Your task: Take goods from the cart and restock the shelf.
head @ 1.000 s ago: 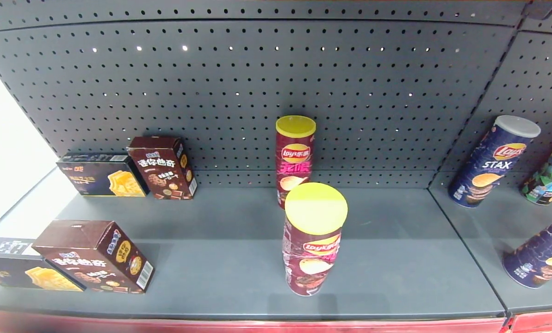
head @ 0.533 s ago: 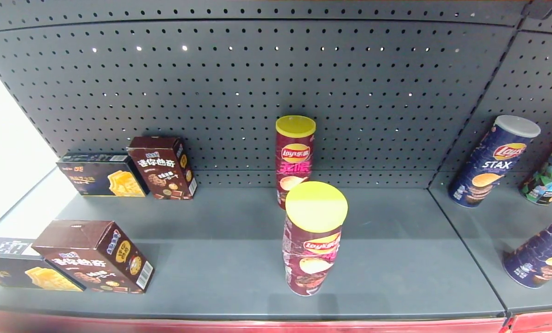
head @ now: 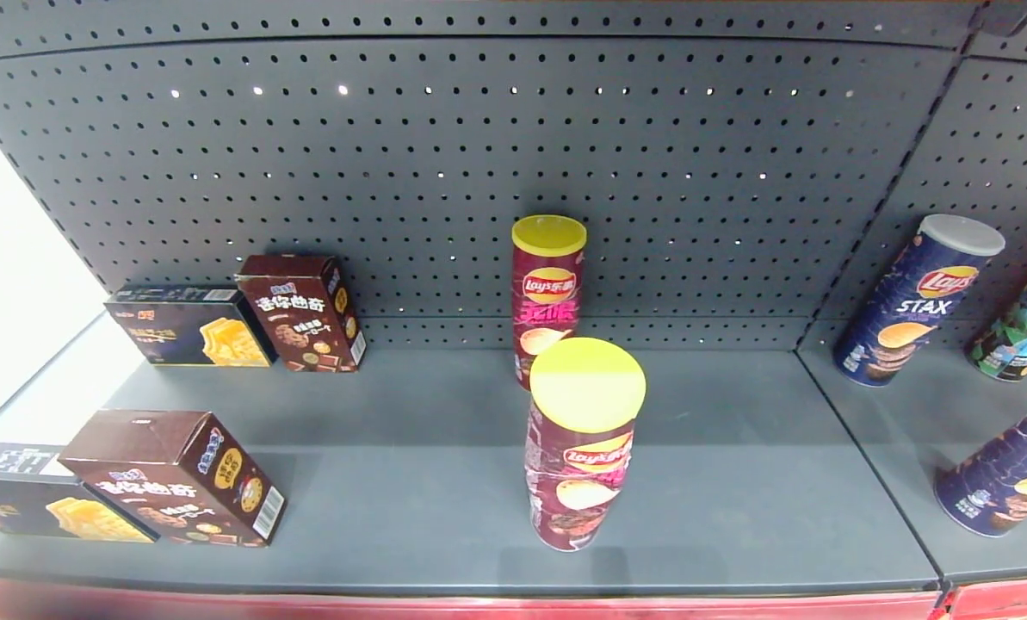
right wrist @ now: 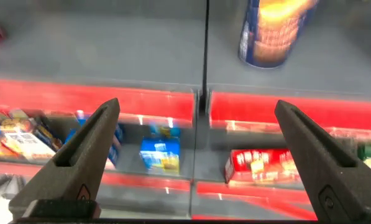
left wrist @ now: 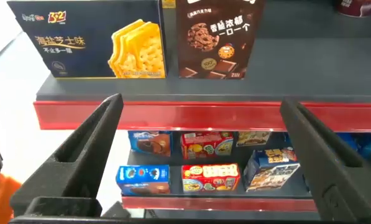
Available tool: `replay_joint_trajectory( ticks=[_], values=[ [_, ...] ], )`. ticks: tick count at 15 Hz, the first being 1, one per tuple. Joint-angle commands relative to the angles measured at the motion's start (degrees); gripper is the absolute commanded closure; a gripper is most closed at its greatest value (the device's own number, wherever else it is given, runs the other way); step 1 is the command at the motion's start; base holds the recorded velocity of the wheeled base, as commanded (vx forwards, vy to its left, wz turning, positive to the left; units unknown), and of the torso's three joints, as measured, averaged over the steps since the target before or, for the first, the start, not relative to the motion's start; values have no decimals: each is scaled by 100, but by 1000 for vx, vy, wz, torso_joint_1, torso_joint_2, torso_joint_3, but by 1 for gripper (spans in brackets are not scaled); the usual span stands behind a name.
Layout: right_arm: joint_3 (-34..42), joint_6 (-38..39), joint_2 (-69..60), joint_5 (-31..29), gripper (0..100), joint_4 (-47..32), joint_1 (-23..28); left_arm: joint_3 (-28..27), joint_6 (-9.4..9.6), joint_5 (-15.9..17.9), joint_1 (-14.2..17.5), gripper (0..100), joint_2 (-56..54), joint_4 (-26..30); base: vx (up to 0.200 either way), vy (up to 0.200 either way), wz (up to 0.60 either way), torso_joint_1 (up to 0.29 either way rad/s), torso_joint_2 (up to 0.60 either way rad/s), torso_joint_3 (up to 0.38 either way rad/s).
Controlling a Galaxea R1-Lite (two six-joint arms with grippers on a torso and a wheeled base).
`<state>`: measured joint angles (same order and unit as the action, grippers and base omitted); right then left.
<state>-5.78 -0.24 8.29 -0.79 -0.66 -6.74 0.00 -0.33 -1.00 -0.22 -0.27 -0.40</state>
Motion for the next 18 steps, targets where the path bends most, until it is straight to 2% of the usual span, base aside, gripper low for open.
replay_joint_trajectory(
  ticks=[1, 3, 5, 7, 9, 10, 12, 15, 18],
  values=[
    [-1488, -72, 1342, 1002, 0, -585, -293, 0, 7, 3, -4, 0, 27, -4, 0, 0, 0, 0, 0, 0],
    [-1690, -143, 2133, 1723, 0, -505, -424, 0, 7, 30, -4, 0, 27, -4, 0, 0, 0, 0, 0, 0],
    [-1971, -617, 2950, 1978, 0, -470, -794, 0, 7, 30, -4, 0, 27, -4, 0, 0, 0, 0, 0, 0],
    [-2015, -986, 3636, 1723, 0, -453, -1426, 0, 7, 30, -4, 0, 27, -4, 0, 0, 0, 0, 0, 0],
    [-2085, -951, 4321, 1169, 0, -75, -2068, 0, -2, 30, -4, 0, 27, -4, 0, 0, 0, 0, 0, 0],
    [-2094, -942, 4673, 967, 0, 206, -2182, 0, -2, 30, -4, 0, 27, -4, 0, 0, 0, 0, 0, 0],
    [-2191, -951, 5218, 958, 0, 461, -2209, 0, -2, 47, -4, 0, 27, -4, 0, 0, 0, 0, 0, 0],
    [-2481, -951, 5719, 932, 0, 584, -2244, 0, -2, 47, -4, 0, 27, -4, 0, 0, 0, 0, 0, 0],
    [-2903, -942, 6299, 870, 0, 584, -2569, 0, -2, 47, -4, 0, 27, -4, 0, 0, 0, 0, 0, 0]
  ],
)
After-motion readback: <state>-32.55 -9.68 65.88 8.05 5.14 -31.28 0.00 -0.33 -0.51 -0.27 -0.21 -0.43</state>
